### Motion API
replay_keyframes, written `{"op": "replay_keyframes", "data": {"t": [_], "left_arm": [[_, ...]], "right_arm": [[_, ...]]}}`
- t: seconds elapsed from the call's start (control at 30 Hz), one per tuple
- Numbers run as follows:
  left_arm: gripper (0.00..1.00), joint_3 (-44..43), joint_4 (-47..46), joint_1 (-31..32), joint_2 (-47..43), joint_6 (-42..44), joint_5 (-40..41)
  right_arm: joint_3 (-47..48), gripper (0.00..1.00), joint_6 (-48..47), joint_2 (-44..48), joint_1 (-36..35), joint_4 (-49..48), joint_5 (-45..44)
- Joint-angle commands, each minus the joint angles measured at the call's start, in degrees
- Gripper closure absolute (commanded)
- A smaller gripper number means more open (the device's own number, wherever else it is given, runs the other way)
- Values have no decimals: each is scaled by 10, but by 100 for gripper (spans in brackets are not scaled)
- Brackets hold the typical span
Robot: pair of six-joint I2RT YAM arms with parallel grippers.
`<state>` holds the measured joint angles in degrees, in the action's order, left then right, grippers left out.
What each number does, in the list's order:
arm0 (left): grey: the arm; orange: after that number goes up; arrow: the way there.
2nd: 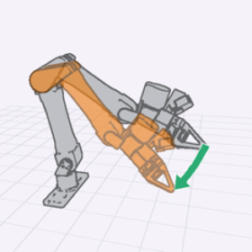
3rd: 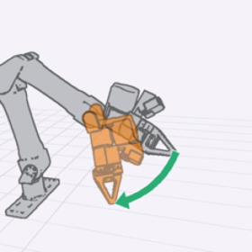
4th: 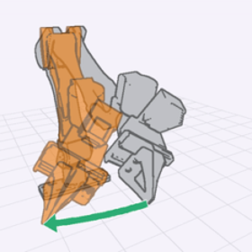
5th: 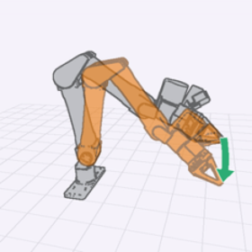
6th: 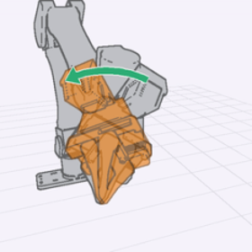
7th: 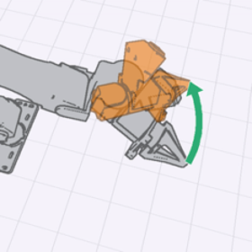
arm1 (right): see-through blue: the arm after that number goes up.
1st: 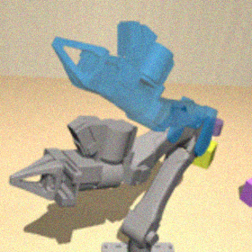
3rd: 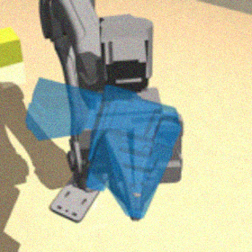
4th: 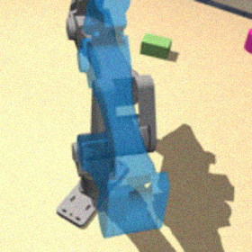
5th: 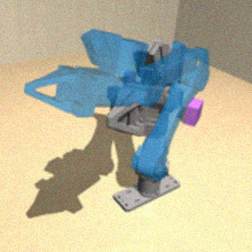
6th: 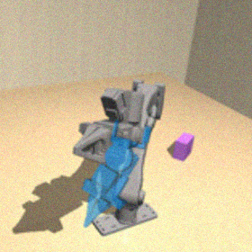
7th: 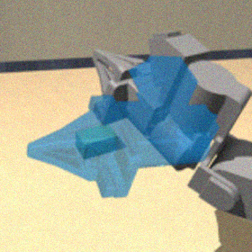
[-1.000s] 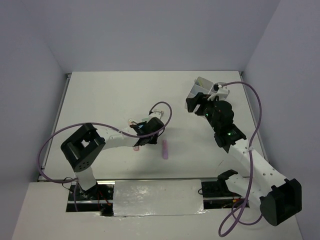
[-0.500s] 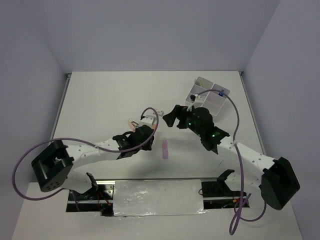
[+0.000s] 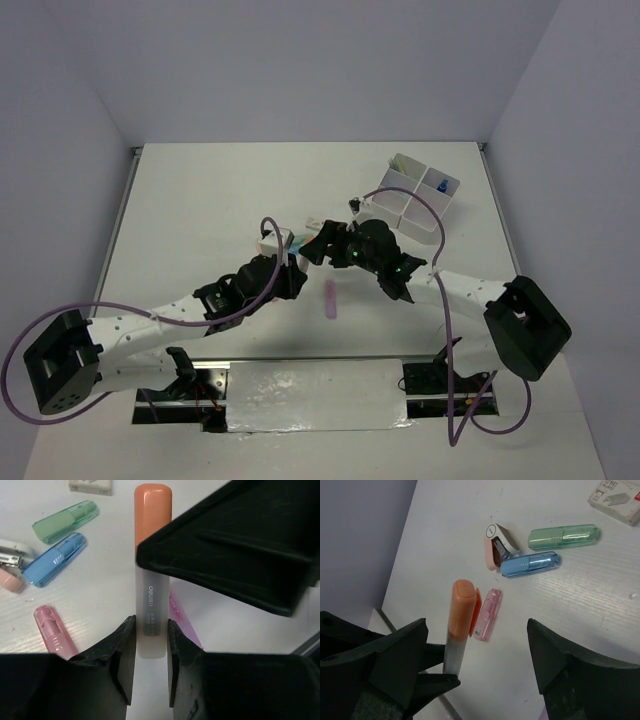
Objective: Sort the stationery into containers
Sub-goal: Place the stationery in the storage box.
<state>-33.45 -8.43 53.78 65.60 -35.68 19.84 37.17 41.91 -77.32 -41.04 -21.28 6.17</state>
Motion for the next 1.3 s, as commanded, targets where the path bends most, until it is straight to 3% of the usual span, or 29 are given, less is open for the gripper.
{"op": "replay_keyframes", "data": {"t": [0.0, 0.1, 0.13, 0.17, 0.2, 0.27, 0.3, 0.33, 0.37, 0.47, 0.53, 0.57, 0.67, 0.73, 0.9, 1.07, 1.27], "left_arm": [[100, 5, -69, 2, -29, 26, -37], [100, 11, -86, 2, -30, 44, -65], [99, 13, -91, 2, -31, 53, -75], [97, 14, -88, 2, -32, 55, -75], [92, 13, -85, 1, -32, 56, -74], [82, 8, -76, 1, -32, 66, -79], [42, 3, -65, 1, -28, 62, -73], [10, -4, -51, 0, -24, 59, -51], [1, -21, -15, 0, -19, 55, -37], [1, -47, 39, -3, 2, 43, 1], [1, -61, 80, -3, 6, 27, 22], [1, -63, 98, -5, 5, 25, 24], [1, -54, 95, -5, -9, 35, -3], [1, -48, 91, -5, -14, 41, -25], [1, -44, 98, -5, -16, 47, -53], [1, -30, 58, -4, -15, 70, -121], [1, -29, 64, -3, -13, 50, -114]], "right_arm": [[21, 15, 18, -14, -5, -60, 17], [17, 37, 15, -18, -5, -84, 16], [11, 62, 9, -16, -4, -94, 10], [7, 74, 7, -13, -4, -102, 5], [4, 82, 6, -12, -6, -118, 2], [-7, 88, -6, -4, -5, -136, 3], [-9, 100, -17, -2, -3, -147, 6], [-10, 100, -28, 1, -2, -150, 6], [-9, 100, -42, 9, 0, -150, -6], [8, 100, -117, 33, 5, -113, -85], [18, 100, -181, 48, 8, -97, -204], [23, 100, -230, 50, 10, -105, -287], [48, 100, -350, 27, 24, -161, -414], [89, 100, -395, -18, 60, -181, -448], [202, 100, -358, -99, 201, -109, -357], [242, 98, -381, -171, 251, -161, -290], [270, 97, -413, -224, 275, -182, -262]]}}
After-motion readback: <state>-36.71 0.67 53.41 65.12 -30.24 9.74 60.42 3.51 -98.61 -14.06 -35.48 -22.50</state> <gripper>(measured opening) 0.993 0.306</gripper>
